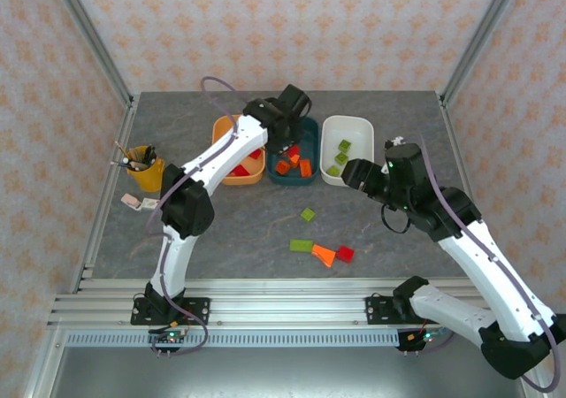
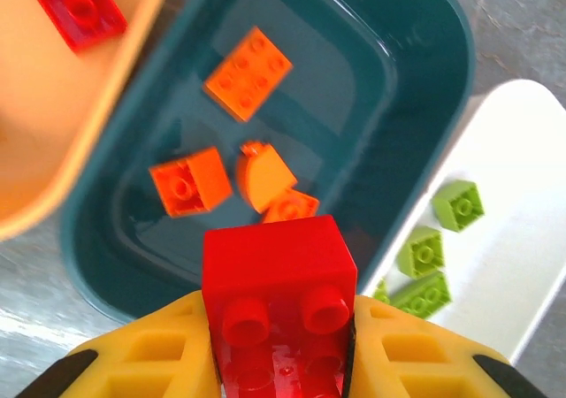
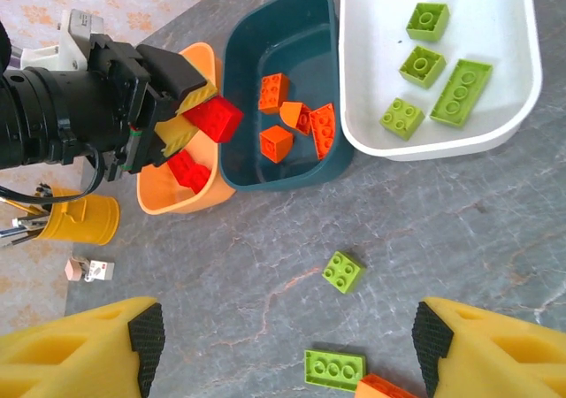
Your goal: Sort the legos into containers by color
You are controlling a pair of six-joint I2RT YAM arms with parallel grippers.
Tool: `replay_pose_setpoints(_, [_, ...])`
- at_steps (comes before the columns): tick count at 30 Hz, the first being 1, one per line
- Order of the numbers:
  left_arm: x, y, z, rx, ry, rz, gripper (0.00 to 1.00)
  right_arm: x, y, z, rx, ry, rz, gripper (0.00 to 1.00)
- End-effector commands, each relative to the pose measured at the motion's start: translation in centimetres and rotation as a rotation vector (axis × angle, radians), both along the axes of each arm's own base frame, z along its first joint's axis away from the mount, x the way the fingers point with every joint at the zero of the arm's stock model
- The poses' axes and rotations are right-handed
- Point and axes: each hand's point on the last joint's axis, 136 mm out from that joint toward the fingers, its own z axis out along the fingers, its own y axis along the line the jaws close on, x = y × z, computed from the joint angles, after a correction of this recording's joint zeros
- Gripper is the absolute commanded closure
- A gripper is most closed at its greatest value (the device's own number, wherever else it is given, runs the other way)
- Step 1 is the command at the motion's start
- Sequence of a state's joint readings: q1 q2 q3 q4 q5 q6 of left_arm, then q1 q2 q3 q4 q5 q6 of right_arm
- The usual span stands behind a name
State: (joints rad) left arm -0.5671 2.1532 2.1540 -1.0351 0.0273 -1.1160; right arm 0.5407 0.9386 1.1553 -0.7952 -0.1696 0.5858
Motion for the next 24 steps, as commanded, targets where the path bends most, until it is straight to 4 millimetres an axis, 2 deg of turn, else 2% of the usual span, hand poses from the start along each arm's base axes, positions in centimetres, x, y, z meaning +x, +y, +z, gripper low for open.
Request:
replay_pose_setpoints(1, [0.5,4.5,1.1,0.139,0.0,-0.05,0.71,1.2,1.9,0.0,0.06,-0.003,0.032,0.23])
replay_pose_setpoints(6, [2.3,10.2,0.2,0.233,0.021,-0.059,0.71,2.6,5.8,-1.0,0.187,0.05,0.129,0.2])
replay_pose_setpoints(11, [3.7,15.1,-1.9,0.3,0.075,-0.05,0.71,4.9,7.2,-0.3,0.286,0.0,0.097,0.17])
replay_pose_setpoints(15, [4.7,18.3,-3.5,0.327,0.112,-0.027,0.71,6.4,8.4,-1.0,0.277,0.027,0.106,0.17])
replay_pose_setpoints(19, [6.0,19.5,-5.0,0.369,0.123,-0.052,0.7,7.2,9.1,-1.7,0.265,0.057,0.115,0.17])
replay_pose_setpoints(24, [7.3,19.0,-7.7,0.368,0.143,-0.092,0.68,7.6,9.5,-2.7,0.245,0.09,0.12,0.17])
